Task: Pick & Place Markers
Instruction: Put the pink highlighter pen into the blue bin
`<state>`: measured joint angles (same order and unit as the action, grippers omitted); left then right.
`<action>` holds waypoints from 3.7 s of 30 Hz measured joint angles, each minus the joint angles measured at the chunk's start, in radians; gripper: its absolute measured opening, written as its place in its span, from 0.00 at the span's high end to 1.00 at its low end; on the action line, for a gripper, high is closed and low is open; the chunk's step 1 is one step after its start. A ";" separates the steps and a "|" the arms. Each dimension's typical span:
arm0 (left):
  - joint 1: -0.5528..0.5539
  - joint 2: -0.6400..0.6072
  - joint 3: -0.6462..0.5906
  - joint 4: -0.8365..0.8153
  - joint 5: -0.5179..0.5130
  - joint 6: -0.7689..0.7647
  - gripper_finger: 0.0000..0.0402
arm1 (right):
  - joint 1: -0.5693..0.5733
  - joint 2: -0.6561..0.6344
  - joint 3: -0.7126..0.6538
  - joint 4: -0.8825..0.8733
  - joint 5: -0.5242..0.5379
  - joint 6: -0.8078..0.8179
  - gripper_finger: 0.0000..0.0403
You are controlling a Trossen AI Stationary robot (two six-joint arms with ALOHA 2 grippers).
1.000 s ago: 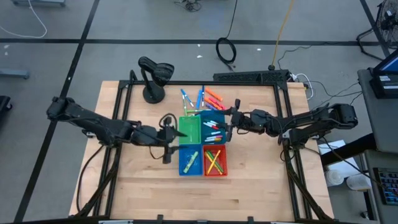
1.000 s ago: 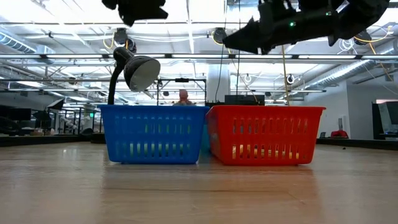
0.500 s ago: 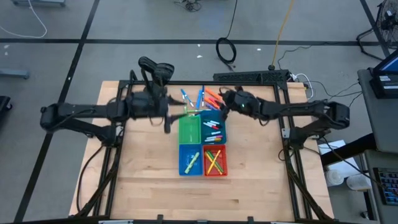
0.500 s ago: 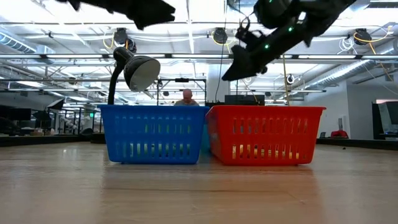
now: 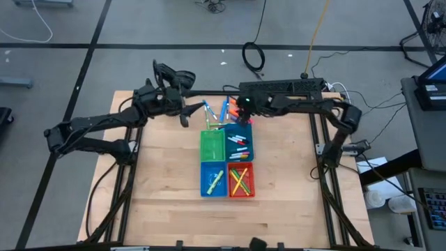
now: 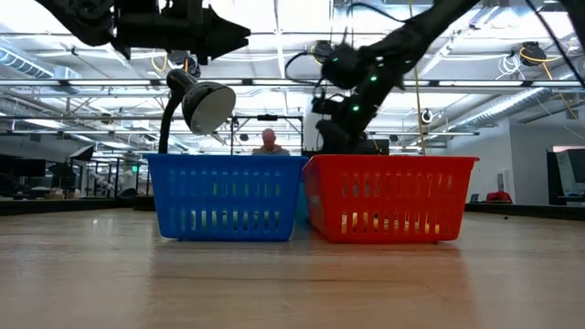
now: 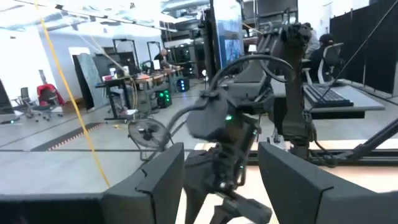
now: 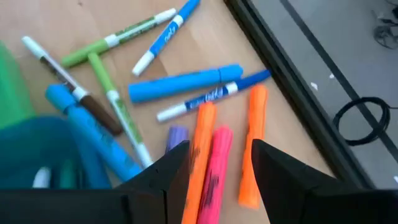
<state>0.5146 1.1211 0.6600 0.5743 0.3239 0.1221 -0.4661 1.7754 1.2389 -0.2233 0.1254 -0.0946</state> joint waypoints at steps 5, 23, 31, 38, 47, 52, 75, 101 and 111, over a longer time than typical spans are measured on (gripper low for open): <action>0.002 0.001 0.000 -0.005 0.000 0.017 0.48 | -0.028 0.081 0.080 -0.052 -0.031 -0.046 0.61; 0.024 0.001 0.000 -0.038 -0.012 0.117 0.48 | -0.151 0.133 0.117 -0.111 -0.257 -0.109 0.62; 0.024 0.001 0.000 -0.050 -0.012 0.120 0.48 | -0.164 0.232 0.109 -0.044 -0.259 -0.112 0.62; 0.024 0.001 0.000 -0.058 -0.012 0.119 0.48 | -0.196 0.283 0.111 -0.068 -0.263 -0.115 0.62; 0.024 0.001 0.000 -0.079 -0.012 0.128 0.48 | -0.201 0.263 0.108 -0.100 -0.256 -0.130 0.75; 0.024 0.001 0.000 -0.086 -0.012 0.128 0.48 | -0.194 0.262 0.108 -0.111 -0.255 -0.131 0.83; 0.024 0.001 0.000 -0.104 -0.012 0.136 0.48 | -0.112 0.177 0.101 -0.302 -0.284 -0.155 0.88; -0.001 0.065 0.000 -0.092 -0.011 0.141 0.48 | -0.017 -0.047 0.106 0.199 -0.427 -0.132 0.88; -0.018 0.112 0.000 -0.018 -0.037 0.113 0.48 | 0.069 -0.046 0.106 0.511 -0.396 -0.101 0.88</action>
<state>0.4969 1.2335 0.6598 0.5568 0.2870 0.2351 -0.3972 1.7292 1.3453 0.2876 -0.2701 -0.1951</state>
